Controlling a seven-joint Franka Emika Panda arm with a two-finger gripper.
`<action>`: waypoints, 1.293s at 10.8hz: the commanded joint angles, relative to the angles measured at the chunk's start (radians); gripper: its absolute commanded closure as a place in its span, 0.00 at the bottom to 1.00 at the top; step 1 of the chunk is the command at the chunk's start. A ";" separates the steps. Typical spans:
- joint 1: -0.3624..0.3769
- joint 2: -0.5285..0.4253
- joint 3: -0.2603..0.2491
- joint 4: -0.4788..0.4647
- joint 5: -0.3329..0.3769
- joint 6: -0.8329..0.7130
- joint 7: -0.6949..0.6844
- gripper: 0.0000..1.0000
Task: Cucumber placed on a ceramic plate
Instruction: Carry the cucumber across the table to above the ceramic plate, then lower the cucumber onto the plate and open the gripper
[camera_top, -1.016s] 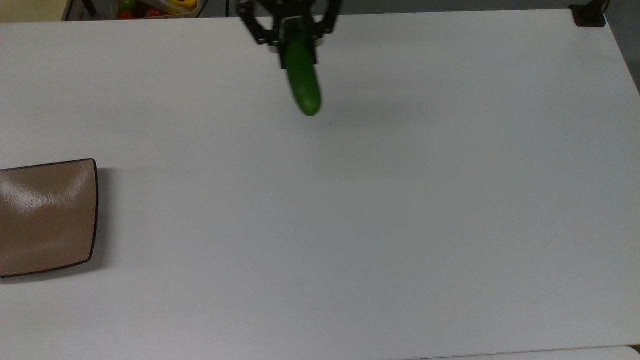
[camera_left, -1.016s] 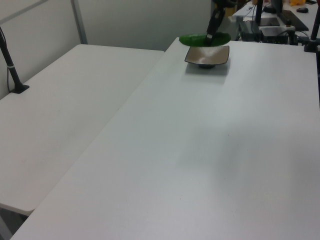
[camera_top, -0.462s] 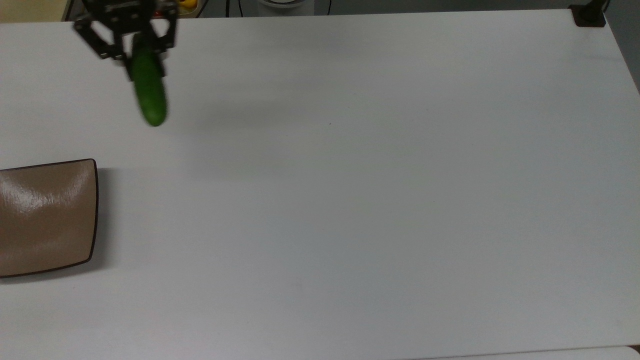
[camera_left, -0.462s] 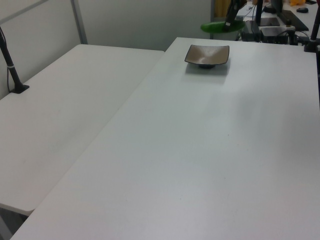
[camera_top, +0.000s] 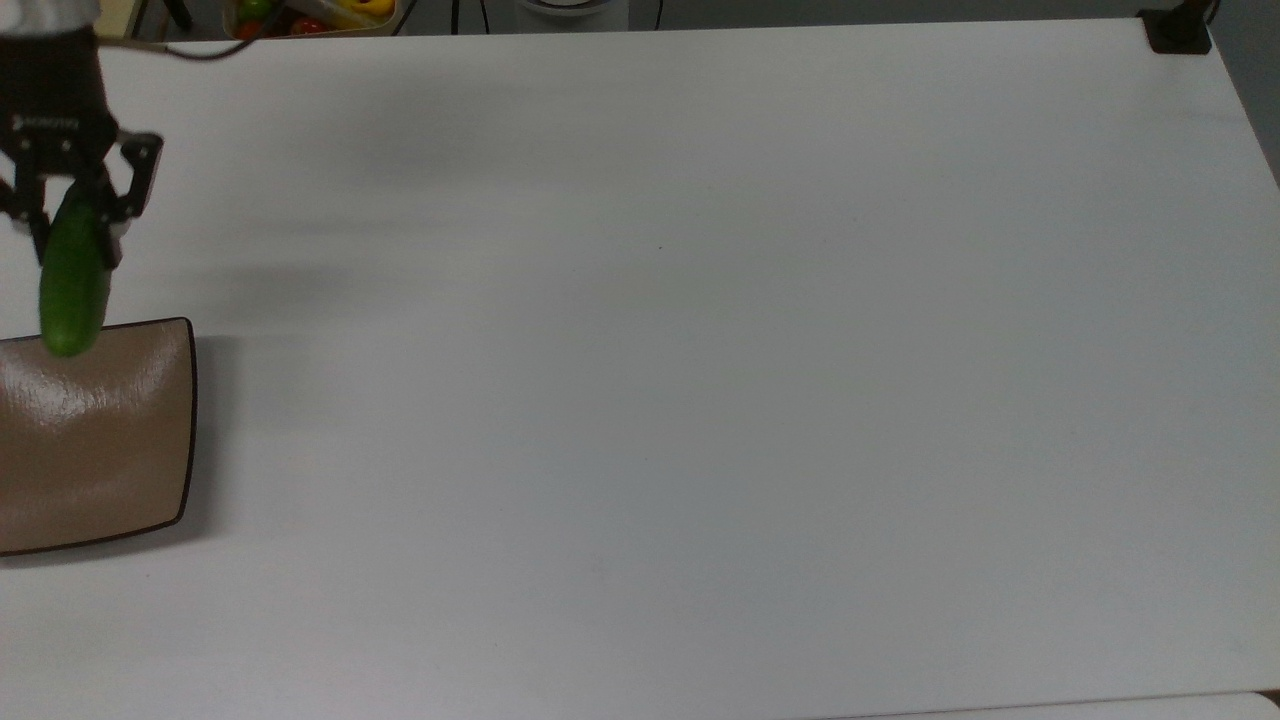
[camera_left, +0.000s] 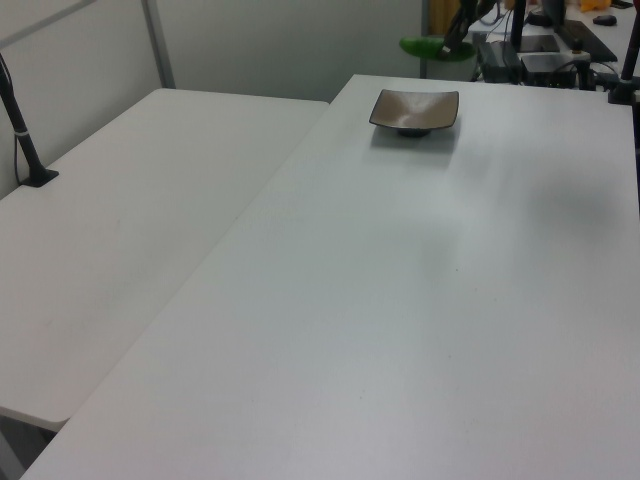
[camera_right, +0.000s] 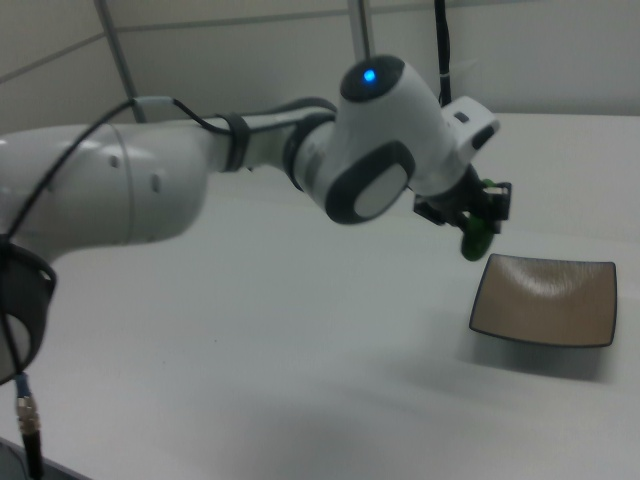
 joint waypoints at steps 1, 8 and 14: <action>-0.047 0.154 0.041 0.079 0.004 0.201 -0.039 0.90; -0.066 0.400 0.070 0.174 -0.149 0.378 -0.033 0.77; -0.064 0.367 0.070 0.150 -0.181 0.377 -0.024 0.00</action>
